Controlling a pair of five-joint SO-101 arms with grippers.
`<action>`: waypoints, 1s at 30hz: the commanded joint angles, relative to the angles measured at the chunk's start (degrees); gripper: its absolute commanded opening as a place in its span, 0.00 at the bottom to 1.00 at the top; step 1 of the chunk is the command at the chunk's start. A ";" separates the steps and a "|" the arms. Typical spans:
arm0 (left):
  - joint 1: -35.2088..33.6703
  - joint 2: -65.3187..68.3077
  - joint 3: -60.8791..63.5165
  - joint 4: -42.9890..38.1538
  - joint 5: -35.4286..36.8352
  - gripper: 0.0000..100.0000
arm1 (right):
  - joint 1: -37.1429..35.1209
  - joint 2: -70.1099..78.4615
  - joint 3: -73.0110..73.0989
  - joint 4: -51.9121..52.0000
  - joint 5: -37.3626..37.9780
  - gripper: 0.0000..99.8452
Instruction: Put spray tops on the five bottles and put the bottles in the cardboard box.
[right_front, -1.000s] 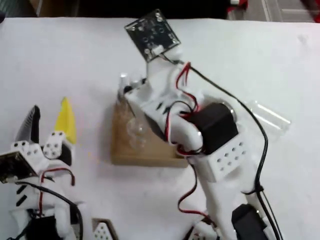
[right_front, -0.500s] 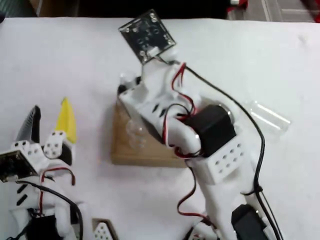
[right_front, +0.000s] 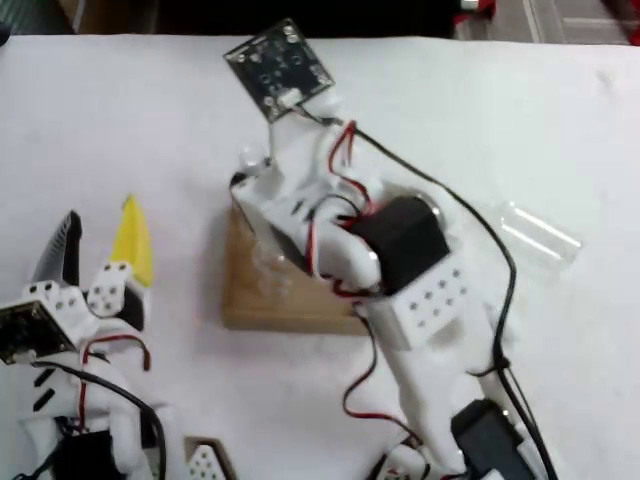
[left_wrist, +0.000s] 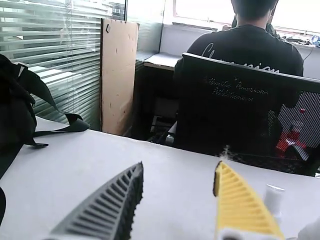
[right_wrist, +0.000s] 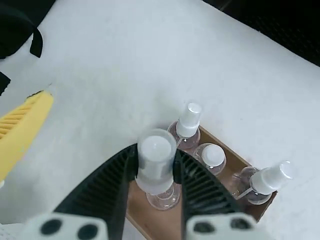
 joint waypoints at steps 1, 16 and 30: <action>-0.40 0.13 -0.09 -1.67 0.62 0.22 | 0.31 1.01 -0.62 -1.19 -0.53 0.02; -0.40 0.13 -0.09 -1.67 0.62 0.22 | 0.22 -2.15 7.82 -2.77 -0.44 0.02; -0.40 0.13 -0.09 -1.67 0.62 0.22 | 1.45 -22.64 47.12 -33.36 0.09 0.02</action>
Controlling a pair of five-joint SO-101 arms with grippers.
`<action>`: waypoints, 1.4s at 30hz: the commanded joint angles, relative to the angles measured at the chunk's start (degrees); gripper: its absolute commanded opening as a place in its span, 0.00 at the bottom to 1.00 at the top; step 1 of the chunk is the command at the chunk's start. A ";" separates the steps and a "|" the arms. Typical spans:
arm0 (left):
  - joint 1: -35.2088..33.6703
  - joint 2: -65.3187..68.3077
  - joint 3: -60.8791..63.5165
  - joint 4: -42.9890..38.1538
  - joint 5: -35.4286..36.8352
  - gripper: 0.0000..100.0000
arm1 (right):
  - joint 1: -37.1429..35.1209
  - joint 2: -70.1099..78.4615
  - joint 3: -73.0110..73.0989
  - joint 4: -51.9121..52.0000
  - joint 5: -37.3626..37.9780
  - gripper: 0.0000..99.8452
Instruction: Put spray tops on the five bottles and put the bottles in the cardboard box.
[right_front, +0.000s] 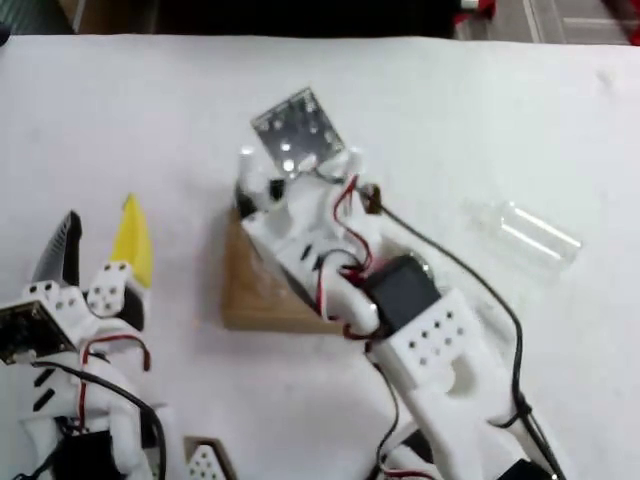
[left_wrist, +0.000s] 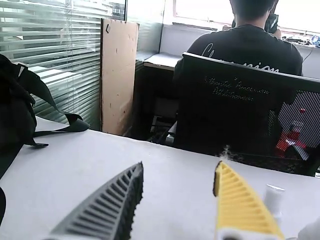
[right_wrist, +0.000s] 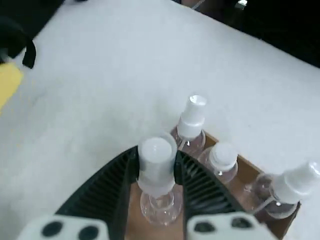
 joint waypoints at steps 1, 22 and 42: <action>-0.40 0.13 -0.09 -1.67 0.62 0.22 | 1.27 -0.84 1.41 -2.59 0.09 0.02; -0.40 0.13 -0.09 -1.67 0.62 0.22 | 0.92 -2.68 15.03 -11.03 -0.09 0.02; -0.40 0.13 -0.09 -1.67 0.62 0.22 | -1.27 -5.49 22.51 -16.13 0.09 0.22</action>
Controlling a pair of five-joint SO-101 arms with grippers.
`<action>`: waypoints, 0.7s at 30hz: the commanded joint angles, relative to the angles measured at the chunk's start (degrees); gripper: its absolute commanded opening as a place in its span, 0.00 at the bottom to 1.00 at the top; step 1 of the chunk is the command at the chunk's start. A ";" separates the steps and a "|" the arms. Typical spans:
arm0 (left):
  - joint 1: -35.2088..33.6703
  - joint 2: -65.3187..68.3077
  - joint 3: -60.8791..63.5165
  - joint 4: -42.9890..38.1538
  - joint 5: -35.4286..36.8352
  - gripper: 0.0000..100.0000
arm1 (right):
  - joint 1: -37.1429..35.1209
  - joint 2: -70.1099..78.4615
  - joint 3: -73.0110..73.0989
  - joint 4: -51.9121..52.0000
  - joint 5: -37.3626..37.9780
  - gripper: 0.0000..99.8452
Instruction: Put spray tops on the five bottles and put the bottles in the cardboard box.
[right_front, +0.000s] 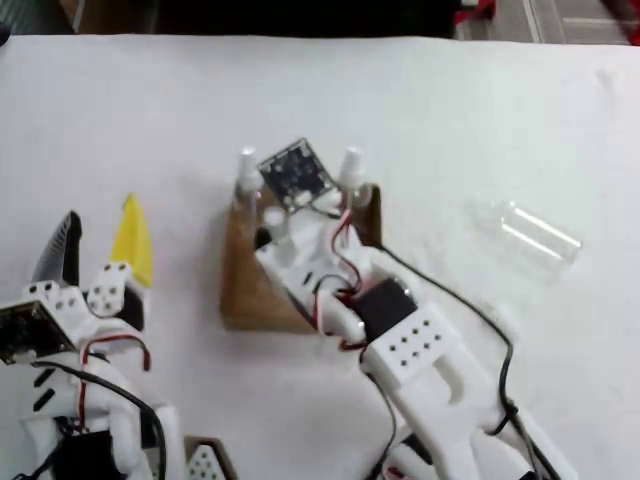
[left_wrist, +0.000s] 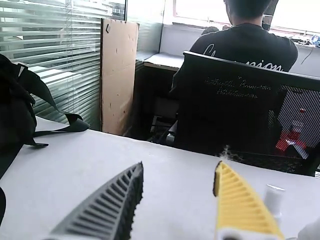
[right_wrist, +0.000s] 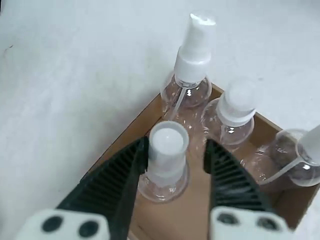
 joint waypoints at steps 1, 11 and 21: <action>-0.40 0.13 -0.09 -1.67 0.62 0.22 | -2.15 -1.19 -0.62 -0.57 0.18 0.22; -0.40 0.13 0.00 -1.67 0.62 0.22 | -4.35 -13.05 -4.31 5.14 0.26 0.22; -0.40 0.13 0.00 -1.67 0.62 0.22 | 16.48 -21.67 -23.74 17.80 5.27 0.22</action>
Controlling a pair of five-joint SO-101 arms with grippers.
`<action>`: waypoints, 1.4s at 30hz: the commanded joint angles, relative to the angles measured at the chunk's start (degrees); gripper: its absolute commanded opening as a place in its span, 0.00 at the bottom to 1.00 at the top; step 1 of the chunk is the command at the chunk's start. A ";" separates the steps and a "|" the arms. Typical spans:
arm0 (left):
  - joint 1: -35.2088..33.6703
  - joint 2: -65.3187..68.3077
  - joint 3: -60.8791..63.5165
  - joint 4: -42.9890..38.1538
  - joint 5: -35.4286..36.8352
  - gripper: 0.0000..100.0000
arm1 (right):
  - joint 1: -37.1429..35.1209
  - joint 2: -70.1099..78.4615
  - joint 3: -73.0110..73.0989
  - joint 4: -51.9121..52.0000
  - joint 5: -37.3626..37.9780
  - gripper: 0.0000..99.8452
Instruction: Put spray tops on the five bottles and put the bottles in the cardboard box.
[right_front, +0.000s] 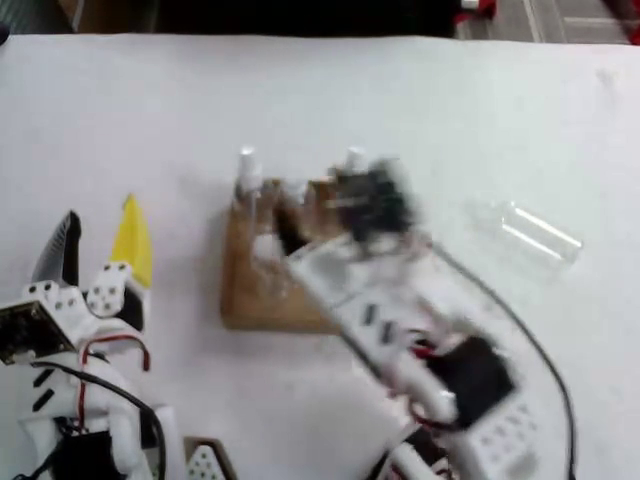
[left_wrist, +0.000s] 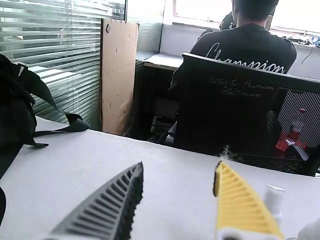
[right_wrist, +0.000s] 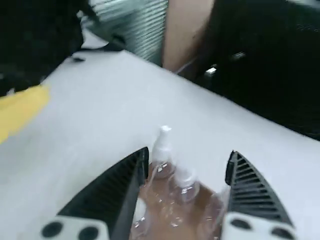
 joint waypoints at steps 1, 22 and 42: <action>-0.40 0.13 0.00 -1.67 0.62 0.22 | 14.02 0.13 -9.23 4.09 1.32 0.22; -0.48 0.13 -0.09 -2.11 0.97 0.21 | 44.35 67.74 -38.51 16.48 32.44 0.22; -0.40 0.13 0.00 -1.93 0.97 0.21 | 45.76 105.71 -77.63 38.11 50.46 0.21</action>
